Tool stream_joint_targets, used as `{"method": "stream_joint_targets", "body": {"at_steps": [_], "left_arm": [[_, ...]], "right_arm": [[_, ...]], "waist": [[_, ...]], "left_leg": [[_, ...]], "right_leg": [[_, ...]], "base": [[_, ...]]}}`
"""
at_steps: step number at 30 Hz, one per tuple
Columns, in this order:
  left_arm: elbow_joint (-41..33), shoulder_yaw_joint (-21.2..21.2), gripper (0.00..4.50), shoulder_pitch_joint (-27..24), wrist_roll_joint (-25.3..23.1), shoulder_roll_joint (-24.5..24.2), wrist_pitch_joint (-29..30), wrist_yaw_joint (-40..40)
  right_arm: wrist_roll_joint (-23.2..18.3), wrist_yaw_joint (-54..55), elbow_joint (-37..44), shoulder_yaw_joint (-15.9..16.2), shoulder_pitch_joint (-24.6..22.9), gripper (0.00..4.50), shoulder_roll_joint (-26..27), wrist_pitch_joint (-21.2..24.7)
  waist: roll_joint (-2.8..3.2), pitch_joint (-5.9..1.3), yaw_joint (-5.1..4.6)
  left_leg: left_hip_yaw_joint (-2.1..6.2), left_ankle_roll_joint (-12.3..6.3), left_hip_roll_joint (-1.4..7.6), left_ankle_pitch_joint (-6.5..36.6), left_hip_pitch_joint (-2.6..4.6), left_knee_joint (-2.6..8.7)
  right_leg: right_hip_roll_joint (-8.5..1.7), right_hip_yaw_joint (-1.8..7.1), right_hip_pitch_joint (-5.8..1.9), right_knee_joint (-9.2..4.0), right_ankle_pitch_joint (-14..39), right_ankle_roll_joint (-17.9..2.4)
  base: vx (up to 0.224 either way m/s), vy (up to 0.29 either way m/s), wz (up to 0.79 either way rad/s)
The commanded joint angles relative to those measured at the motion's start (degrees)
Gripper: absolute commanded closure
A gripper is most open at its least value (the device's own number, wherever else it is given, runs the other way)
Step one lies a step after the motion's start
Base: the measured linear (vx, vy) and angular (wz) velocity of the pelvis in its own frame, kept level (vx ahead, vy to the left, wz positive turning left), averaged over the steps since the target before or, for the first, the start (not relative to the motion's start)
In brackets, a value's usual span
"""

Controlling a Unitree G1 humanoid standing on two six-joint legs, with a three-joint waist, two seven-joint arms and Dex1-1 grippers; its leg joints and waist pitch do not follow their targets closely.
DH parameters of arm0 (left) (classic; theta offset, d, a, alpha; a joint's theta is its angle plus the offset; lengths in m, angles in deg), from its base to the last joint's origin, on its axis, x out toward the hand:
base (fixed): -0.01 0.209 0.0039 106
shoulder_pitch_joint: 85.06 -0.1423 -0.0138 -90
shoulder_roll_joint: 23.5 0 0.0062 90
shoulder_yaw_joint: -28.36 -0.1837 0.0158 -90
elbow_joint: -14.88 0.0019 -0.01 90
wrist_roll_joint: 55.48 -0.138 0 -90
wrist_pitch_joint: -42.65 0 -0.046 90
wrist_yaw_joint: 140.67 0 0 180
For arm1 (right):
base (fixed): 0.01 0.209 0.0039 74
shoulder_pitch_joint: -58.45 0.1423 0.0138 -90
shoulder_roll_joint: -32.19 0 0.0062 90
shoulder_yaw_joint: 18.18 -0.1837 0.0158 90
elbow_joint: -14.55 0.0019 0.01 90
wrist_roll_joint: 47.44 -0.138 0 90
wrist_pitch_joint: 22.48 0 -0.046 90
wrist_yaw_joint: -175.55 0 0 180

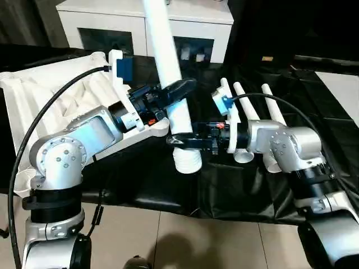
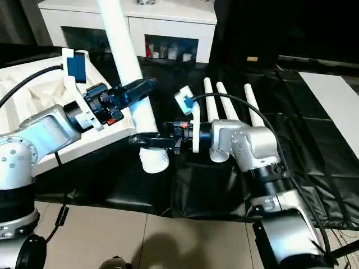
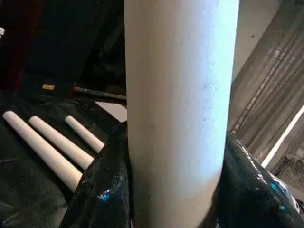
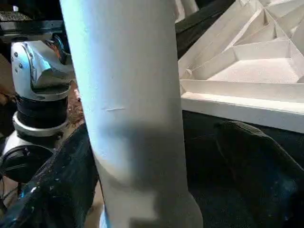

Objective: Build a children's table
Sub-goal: Pick table leg

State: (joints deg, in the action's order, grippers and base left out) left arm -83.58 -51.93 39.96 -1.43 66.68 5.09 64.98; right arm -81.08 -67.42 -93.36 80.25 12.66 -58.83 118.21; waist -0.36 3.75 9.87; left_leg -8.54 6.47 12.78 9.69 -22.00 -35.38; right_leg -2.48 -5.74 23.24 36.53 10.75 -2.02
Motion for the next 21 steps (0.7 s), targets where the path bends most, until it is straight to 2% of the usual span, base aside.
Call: {"method": "stream_joint_targets", "body": {"at_steps": [1,5,7,13,17,18,21], "left_arm": [[-0.2,-0.4,2.62,0.8,-0.4,-0.4,-0.9,1.0],[-0.1,-0.4,2.62,0.8,-0.4,-0.4,-1.0,1.3],[-0.2,-0.6,2.62,0.7,-0.4,-0.5,-0.9,1.4],[0.4,-0.6,2.62,0.9,-0.5,-0.2,-0.9,1.2],[0.8,-0.5,2.62,0.9,-0.8,0.1,-1.1,1.3],[0.9,-0.7,1.92,1.0,-1.3,0.0,-1.3,1.0],[3.5,1.0,1.92,2.2,-2.6,1.6,-2.4,-3.3]], "right_arm": [[0.2,0.1,-0.4,0.4,0.8,1.00,-0.4,0.5],[0.0,0.1,-0.7,0.3,0.8,1.24,0.0,0.7],[0.0,-0.2,-0.6,0.2,0.7,1.46,0.1,0.9],[-0.5,-0.5,-0.4,-0.4,0.4,1.90,0.6,0.9],[-0.5,1.8,-0.1,-2.0,-0.4,2.24,2.3,-1.4],[-0.3,2.7,-0.1,-2.5,-0.4,2.35,2.8,-2.4],[1.2,7.3,-0.6,-4.5,-0.5,2.42,4.8,-6.5]], "waist": [[0.69,-4.74,0.05],[0.68,-4.83,0.09],[0.94,-4.86,0.05],[0.93,-4.82,0.01],[1.01,-4.78,-0.07],[1.04,-4.78,-0.08],[1.08,-4.74,-0.18]], "left_leg": [[-0.07,1.39,0.73,9.5,0.62,4.11],[-0.04,1.54,0.72,9.3,0.58,4.09],[-0.01,1.55,0.70,9.3,0.60,4.04],[-0.02,1.59,0.71,10.1,0.70,4.05],[0.01,1.79,0.72,10.7,0.73,4.12],[0.02,1.80,0.71,10.7,0.70,4.11],[-0.03,2.13,0.73,11.1,0.90,4.14]], "right_leg": [[-5.24,3.46,-3.46,-4.80,12.9,-5.1],[-5.18,3.43,-3.55,-4.59,11.3,-5.7],[-5.11,3.43,-3.51,-4.49,10.4,-6.1],[-5.08,3.40,-3.50,-4.56,10.6,-6.4],[-5.24,3.39,-3.46,-4.71,11.9,-6.3],[-5.23,3.40,-3.47,-4.72,12.0,-6.3],[-5.12,3.42,-3.19,-4.80,12.1,-6.1]], "base": [[0.000,0.000,0.00],[0.000,0.000,0.00],[0.000,0.000,0.00],[0.000,0.000,0.00],[0.000,0.000,0.00],[0.000,0.000,0.00],[0.000,0.000,0.00]]}}
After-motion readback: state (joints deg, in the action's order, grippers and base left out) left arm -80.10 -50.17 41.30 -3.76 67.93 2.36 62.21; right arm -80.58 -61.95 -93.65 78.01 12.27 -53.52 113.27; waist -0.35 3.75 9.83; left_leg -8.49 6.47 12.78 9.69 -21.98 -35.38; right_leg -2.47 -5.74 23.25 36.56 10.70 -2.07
